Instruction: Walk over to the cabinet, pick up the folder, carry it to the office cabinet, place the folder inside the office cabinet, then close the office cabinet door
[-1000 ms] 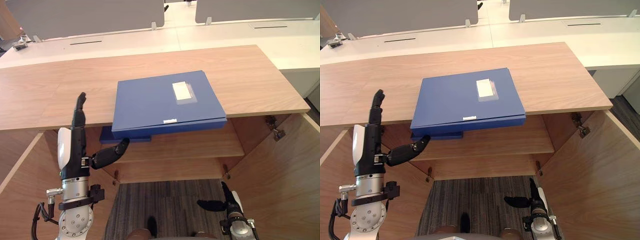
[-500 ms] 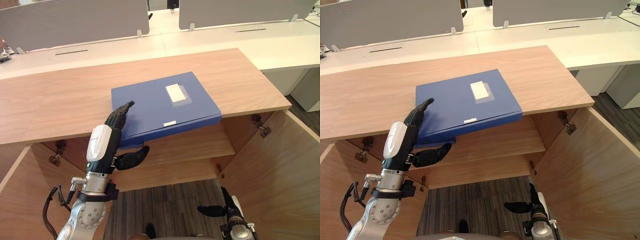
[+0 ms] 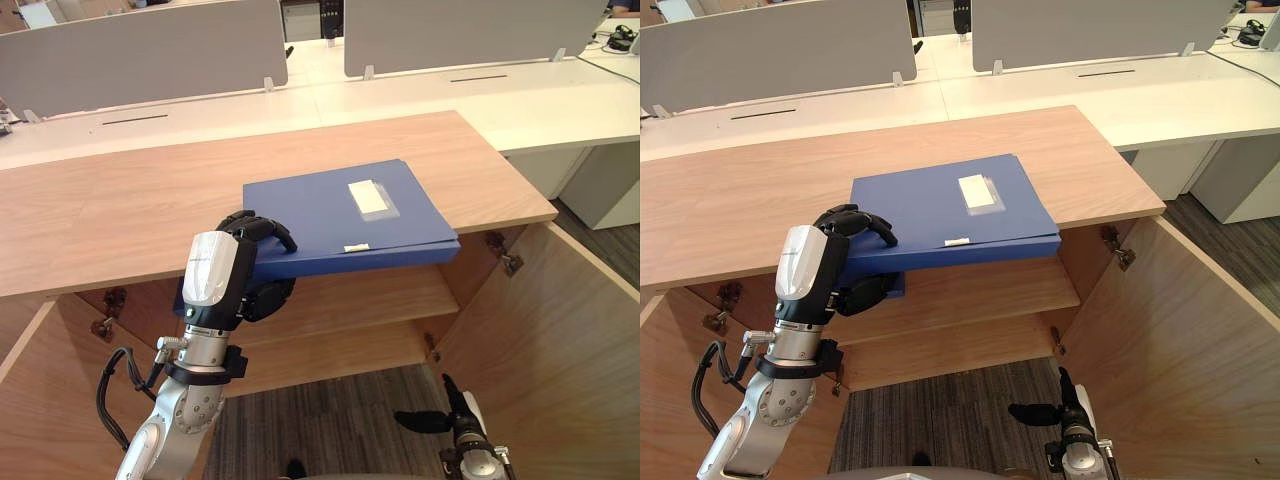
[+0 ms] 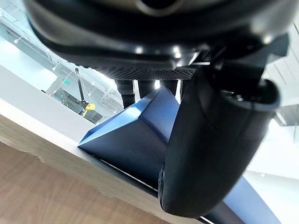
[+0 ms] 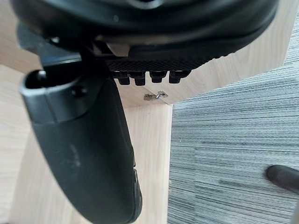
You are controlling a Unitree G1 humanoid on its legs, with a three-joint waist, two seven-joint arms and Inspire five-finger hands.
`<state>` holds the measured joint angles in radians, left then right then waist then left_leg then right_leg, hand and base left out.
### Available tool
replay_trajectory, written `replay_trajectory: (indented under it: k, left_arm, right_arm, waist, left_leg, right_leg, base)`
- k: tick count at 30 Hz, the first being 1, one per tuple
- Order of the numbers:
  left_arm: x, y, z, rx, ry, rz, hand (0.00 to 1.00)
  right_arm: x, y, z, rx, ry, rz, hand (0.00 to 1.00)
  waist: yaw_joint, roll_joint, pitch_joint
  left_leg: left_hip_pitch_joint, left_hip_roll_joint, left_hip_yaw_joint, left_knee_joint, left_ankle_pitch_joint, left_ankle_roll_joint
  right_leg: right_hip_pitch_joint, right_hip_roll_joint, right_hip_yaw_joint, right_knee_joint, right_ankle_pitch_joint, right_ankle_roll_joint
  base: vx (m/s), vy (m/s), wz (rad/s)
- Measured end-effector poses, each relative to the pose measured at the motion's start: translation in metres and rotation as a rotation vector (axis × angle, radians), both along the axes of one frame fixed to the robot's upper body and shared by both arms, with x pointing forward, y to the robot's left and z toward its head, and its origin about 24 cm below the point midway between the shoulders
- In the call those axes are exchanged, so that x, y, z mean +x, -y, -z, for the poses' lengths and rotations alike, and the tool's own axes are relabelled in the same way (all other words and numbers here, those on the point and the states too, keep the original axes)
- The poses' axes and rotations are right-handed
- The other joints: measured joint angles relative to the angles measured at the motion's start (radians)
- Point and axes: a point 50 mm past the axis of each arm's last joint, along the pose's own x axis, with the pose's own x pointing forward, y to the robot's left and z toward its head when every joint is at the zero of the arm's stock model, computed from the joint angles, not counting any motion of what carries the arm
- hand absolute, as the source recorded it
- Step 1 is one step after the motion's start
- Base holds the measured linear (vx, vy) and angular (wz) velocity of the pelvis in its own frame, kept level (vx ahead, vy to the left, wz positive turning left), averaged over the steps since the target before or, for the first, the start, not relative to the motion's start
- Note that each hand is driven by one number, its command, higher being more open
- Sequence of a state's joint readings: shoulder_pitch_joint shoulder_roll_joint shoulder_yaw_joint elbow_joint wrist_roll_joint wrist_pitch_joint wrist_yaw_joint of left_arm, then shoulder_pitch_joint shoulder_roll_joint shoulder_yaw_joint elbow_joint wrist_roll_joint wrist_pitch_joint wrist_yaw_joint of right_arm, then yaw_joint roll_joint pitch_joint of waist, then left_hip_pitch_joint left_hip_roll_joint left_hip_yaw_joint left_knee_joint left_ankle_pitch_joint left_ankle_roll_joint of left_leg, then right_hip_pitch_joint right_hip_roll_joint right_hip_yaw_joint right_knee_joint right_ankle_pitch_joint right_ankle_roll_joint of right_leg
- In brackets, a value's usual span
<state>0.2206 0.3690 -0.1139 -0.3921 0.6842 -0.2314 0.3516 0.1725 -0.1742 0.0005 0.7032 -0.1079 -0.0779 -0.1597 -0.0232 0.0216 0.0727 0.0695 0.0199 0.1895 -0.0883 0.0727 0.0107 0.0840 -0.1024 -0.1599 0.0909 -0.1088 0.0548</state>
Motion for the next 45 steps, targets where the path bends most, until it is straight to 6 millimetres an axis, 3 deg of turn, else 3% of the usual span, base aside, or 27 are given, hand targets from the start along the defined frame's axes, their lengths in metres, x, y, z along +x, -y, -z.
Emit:
replay_trajectory:
  k: [6,10,14,18,23,30,36,41,45]
  left_arm:
    - [-0.007,0.002,-0.006,-0.073,0.014,-0.014,0.0]
    - [-0.017,0.004,-0.018,-0.206,0.061,-0.028,0.0]
    - [-0.027,0.0,-0.041,-0.451,0.167,-0.03,0.0]
    - [-0.038,-0.005,-0.06,-0.749,0.271,0.033,0.0]
    - [-0.046,-0.011,-0.071,-1.02,0.336,0.199,0.0]
    - [-0.042,-0.012,-0.068,-1.254,0.25,0.445,0.0]
    - [-0.031,0.003,-0.055,-1.365,0.098,0.628,0.0]
    - [-0.018,0.017,-0.03,-1.485,-0.106,0.72,0.0]
    - [-0.012,0.027,-0.007,-1.599,-0.271,0.748,0.0]
  right_arm:
    - [0.023,-0.015,-0.029,0.086,0.202,0.046,1.0]
    - [0.043,-0.032,-0.068,0.186,0.428,0.077,1.0]
    - [0.062,-0.045,-0.125,0.31,0.739,0.085,1.0]
    - [0.067,-0.054,-0.169,0.434,0.952,0.024,1.0]
    - [0.066,-0.064,-0.2,0.519,1.077,-0.102,1.0]
    - [0.076,-0.074,-0.234,0.706,1.218,-0.214,1.0]
    - [0.091,-0.091,-0.27,0.776,1.335,-0.426,1.0]
    - [0.096,-0.093,-0.279,0.767,1.354,-0.5,1.0]
    - [0.105,-0.089,-0.274,0.773,1.313,-0.505,1.0]
  waist:
    - [-0.015,-0.012,0.008]
    - [-0.017,-0.027,0.024]
    - [-0.017,-0.035,0.038]
    - [-0.016,-0.037,0.039]
    - [-0.016,-0.037,0.039]
    - [-0.017,-0.037,0.039]
    - [-0.012,-0.037,0.039]
    - [-0.003,-0.036,0.039]
    - [-0.004,-0.036,0.038]
  left_leg:
    - [0.0,-0.001,0.0,0.0,0.0,0.001]
    - [0.003,0.0,0.012,0.0,-0.003,0.003]
    - [0.009,-0.003,0.021,0.001,-0.006,0.007]
    - [0.015,-0.004,0.031,0.001,-0.01,0.008]
    - [0.03,-0.003,0.051,0.001,-0.019,0.006]
    - [0.033,-0.005,0.067,0.001,-0.021,0.008]
    - [0.033,-0.008,0.067,0.001,-0.019,0.01]
    - [0.028,-0.014,0.057,0.0,-0.015,0.016]
    - [0.023,-0.019,0.047,0.0,-0.012,0.021]
  right_leg:
    - [0.003,0.003,0.001,-0.007,0.006,0.001]
    - [0.001,0.005,0.013,-0.011,0.012,0.001]
    - [0.003,0.002,0.024,-0.011,0.014,0.003]
    - [0.004,0.002,0.034,-0.012,0.015,0.004]
    - [0.01,0.001,0.051,-0.012,0.016,0.007]
    - [0.007,0.001,0.07,-0.012,0.023,0.01]
    - [0.007,-0.002,0.07,-0.011,0.026,0.014]
    - [0.007,-0.007,0.06,-0.011,0.028,0.017]
    - [0.008,-0.012,0.049,-0.011,0.03,0.021]
  base:
    - [0.0,0.0,-0.01]
    - [-0.02,0.002,-0.09]
    - [0.0,0.008,-0.07]
    - [0.01,0.0,-0.07]
    - [0.01,0.001,-0.12]
    - [-0.01,0.004,-0.07]
    - [0.0,0.0,0.0]
    - [0.0,0.001,0.05]
    - [-0.01,0.003,0.09]
